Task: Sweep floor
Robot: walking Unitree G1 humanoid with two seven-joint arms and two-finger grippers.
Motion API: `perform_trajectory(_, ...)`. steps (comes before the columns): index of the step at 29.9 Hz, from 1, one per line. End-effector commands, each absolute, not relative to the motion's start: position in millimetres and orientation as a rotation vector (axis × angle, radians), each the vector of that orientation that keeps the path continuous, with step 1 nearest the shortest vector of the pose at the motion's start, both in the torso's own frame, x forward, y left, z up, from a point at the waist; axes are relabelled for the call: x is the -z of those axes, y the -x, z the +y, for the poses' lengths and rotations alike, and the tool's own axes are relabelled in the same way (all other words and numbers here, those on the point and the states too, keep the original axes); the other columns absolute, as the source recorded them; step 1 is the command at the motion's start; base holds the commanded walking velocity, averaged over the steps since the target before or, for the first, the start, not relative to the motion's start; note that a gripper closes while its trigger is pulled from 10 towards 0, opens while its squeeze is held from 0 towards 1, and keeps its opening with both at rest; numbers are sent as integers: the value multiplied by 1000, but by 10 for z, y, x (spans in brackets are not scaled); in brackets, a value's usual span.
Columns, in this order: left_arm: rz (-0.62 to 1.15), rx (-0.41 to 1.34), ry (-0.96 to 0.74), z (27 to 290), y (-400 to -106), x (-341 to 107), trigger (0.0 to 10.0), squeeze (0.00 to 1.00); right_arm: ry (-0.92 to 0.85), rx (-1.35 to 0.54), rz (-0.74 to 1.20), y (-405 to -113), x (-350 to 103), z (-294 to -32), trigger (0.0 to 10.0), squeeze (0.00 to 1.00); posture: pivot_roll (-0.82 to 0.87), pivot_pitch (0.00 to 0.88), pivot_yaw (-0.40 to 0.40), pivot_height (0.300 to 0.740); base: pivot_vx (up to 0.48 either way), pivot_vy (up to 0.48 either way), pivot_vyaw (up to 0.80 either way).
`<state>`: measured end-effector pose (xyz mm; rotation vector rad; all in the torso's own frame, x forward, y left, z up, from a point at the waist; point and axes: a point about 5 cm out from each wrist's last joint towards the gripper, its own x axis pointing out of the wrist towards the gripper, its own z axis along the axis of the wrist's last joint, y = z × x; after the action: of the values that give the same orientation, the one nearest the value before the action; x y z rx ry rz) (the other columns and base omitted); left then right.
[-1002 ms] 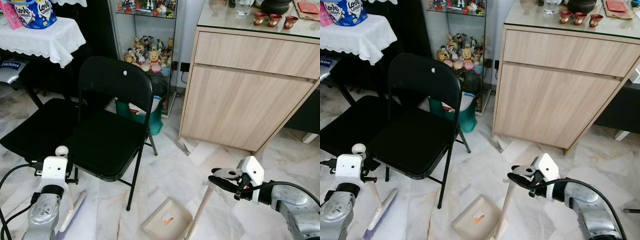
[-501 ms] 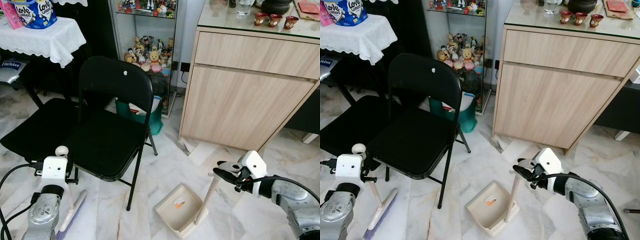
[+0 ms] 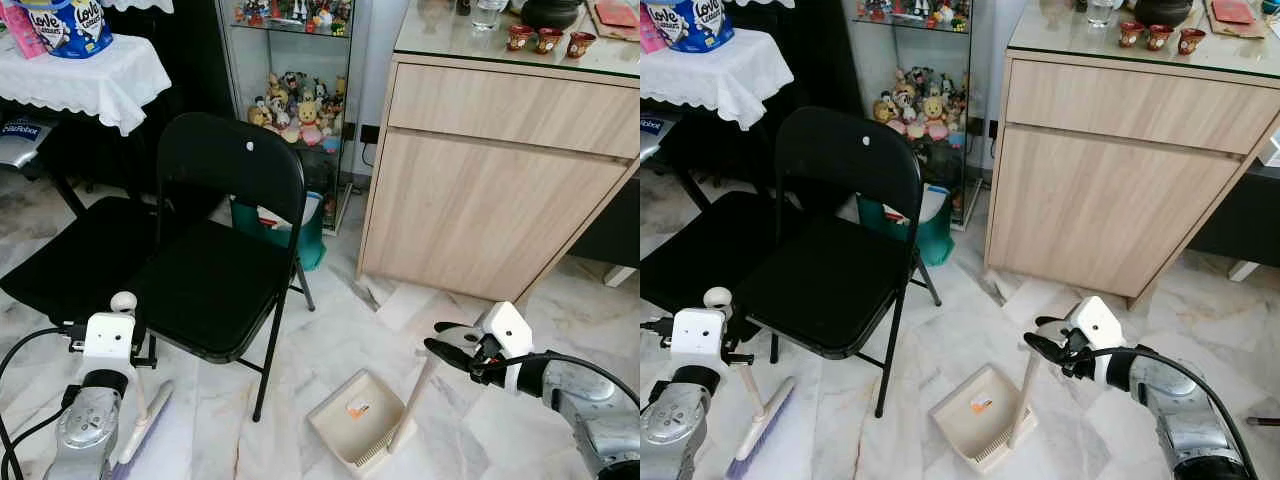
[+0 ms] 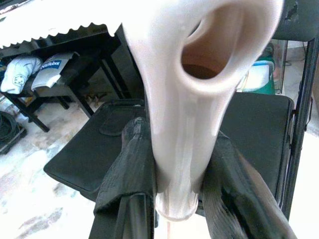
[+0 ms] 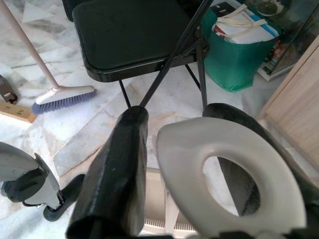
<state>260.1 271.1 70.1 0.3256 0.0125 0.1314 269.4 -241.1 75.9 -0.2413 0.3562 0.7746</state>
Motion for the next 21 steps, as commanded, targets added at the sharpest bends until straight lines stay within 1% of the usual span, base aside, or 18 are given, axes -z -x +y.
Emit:
perform_trajectory(1, -9, -136, -344, 2754, -2607, -747, 10000, 0, 240, -769, 359, -2680, -746, -2417, 10000, 1000, -6, 101, 19, 740, 0, 0, 0)
perform_trajectory(10, -9, -133, -343, 2751, -2617, -748, 10000, 0, 243, -757, 361, -2680, -729, -2405, 10000, 1000, -8, 100, 22, 740, 0, 0, 0)
perform_trajectory(18, -8, -128, -342, 2741, -2623, -745, 10000, 0, 262, -664, 341, -2718, -674, -2365, 10000, 1000, -9, 99, 23, 740, 0, 0, 0)
perform_trajectory(19, -8, -127, -341, 2738, -2624, -745, 10000, 0, 267, -627, 341, -2722, -643, -2359, 10000, 0, -10, 99, 23, 740, 0, 0, 0)
perform_trajectory(21, -8, -127, -340, 2736, -2625, -745, 10000, 0, 282, -599, 331, -2725, -627, -2362, 10000, 0, -7, 98, 22, 740, 0, 0, 0)
